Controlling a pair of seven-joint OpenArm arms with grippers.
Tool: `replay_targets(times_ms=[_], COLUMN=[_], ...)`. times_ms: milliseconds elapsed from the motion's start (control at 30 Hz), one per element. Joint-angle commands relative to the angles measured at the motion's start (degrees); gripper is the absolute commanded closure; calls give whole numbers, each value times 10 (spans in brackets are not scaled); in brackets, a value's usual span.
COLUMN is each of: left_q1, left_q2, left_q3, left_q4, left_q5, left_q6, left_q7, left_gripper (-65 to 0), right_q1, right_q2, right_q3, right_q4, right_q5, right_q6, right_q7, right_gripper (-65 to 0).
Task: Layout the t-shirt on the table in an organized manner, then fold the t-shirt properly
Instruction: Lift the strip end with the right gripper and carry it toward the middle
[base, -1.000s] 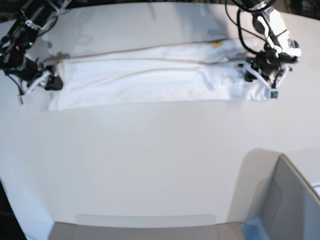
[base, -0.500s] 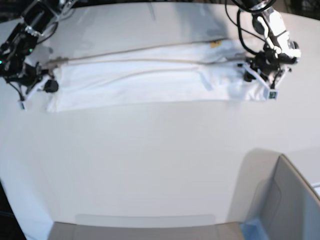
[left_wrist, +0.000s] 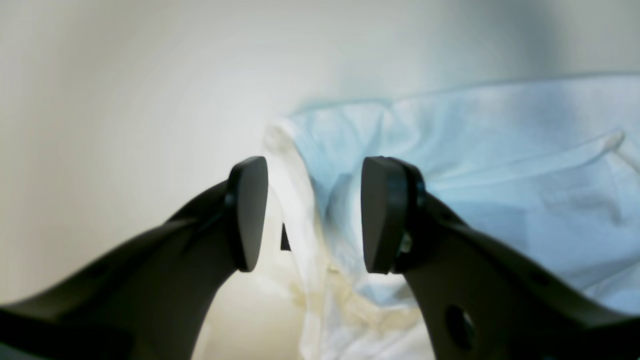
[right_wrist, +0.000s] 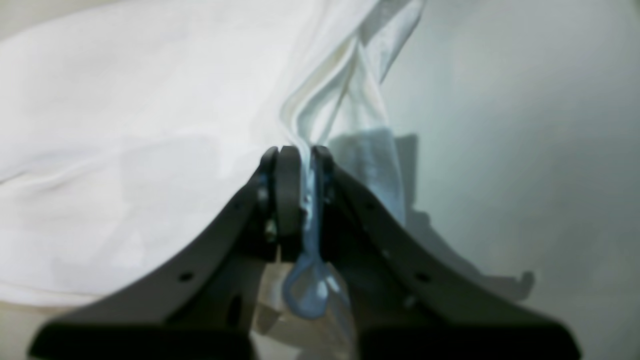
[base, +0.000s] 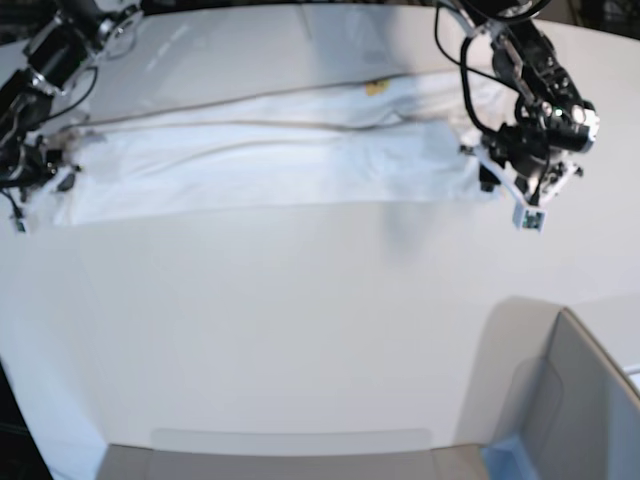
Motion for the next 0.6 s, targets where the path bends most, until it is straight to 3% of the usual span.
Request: replay_targets(times_ms=[0,200,400,567], left_q1=[-7,-6,4,22], left_q2=[-3,-7,-50,-70], left_q3=[-1,-57,-103,-112], left_q4=[9,9,8,7], left_q5=[-2,0,0,1], left_q6=[1,1,1,1], left_q7=[5,5,5,5], left_gripper=[-309,-309,-309,-309], right_q1=[9,-13,-50,-78], right_q2=[12,-8,-31,-71], right_q3=[-1,-12,-77,-116], right_q4=[16,121,242,347], right_q5=[10,9,10,8], right_q6=[8,8,8,8], right_q7=[2,2,2,2], right_gripper=[0,0,0,0])
